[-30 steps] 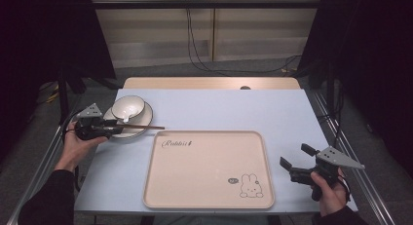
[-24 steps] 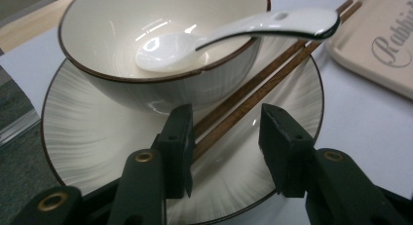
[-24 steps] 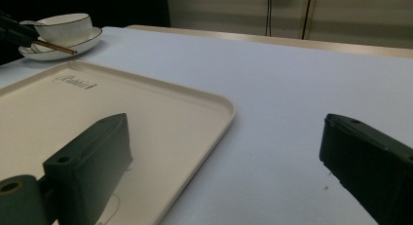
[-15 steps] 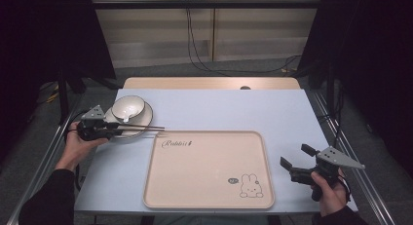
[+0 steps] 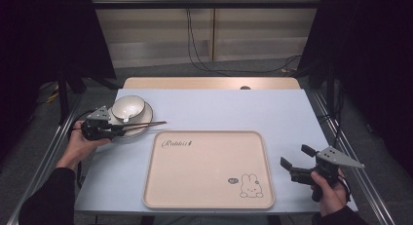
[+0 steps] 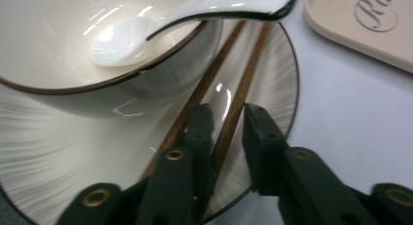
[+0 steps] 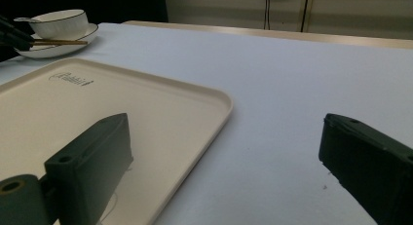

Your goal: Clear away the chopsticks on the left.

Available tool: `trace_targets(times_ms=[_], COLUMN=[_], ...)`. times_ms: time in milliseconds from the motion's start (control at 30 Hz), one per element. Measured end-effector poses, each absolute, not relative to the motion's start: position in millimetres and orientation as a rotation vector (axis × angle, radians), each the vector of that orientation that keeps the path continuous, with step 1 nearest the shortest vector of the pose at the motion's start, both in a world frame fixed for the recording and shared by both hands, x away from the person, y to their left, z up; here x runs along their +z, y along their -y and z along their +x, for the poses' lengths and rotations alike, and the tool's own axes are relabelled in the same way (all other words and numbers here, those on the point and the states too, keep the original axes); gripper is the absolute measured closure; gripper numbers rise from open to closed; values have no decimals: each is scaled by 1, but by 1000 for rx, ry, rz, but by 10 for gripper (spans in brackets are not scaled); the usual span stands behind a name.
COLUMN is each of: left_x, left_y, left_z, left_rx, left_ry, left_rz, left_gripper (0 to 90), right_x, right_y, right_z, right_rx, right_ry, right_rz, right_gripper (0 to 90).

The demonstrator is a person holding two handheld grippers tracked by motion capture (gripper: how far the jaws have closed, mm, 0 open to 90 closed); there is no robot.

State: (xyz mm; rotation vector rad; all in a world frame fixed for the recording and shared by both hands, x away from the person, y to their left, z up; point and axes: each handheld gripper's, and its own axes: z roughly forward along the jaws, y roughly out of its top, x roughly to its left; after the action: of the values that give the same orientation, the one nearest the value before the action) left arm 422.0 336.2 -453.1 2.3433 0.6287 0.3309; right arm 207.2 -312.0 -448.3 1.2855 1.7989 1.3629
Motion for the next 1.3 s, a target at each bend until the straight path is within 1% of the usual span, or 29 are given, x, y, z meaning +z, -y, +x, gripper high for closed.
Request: trace_targets(times_ms=[33,167,233,333,400,567,600,667,867,967,1167,1300], left_x=[-453,-454,-453,-453,-451,-448,-448,-444,-434,-429,-422,-419], left_y=[-336,-335,-336,-335,-334,-335,-334,-334,-335,-334,-333,-331], left_z=[422,422,421,420,420,418,417,414,404,395,382,372], left_rx=[331,310,305,290,275,278,257,256,237,197,157,153], left_ry=[-629,-624,-630,-633,-638,-640,-638,-636,-691,-721,-771,-791], left_rz=[2343,2340,2348,2338,2355,2330,2322,2324,2268,2236,2192,2175], left_gripper=[772,795,825,846,848,849,849,849,848,848,848,847], right_x=[-448,-448,-448,-448,-448,-448,-448,-448,-448,-448,-448,-448], right_y=[312,311,312,311,312,311,311,311,311,311,311,311], right_z=[207,207,207,207,207,207,207,207,207,207,207,207], right_rx=[1363,1361,1352,1361,1361,1364,1364,1364,1365,1366,1366,1366], right_ry=[-1799,-1802,-1809,-1803,-1803,-1803,-1803,-1804,-1803,-1803,-1803,-1805], right_rz=[1286,1286,1285,1286,1287,1288,1286,1286,1280,1279,1277,1278], right_gripper=[49,49,49,49,49,49,49,49,49,49,49,49])
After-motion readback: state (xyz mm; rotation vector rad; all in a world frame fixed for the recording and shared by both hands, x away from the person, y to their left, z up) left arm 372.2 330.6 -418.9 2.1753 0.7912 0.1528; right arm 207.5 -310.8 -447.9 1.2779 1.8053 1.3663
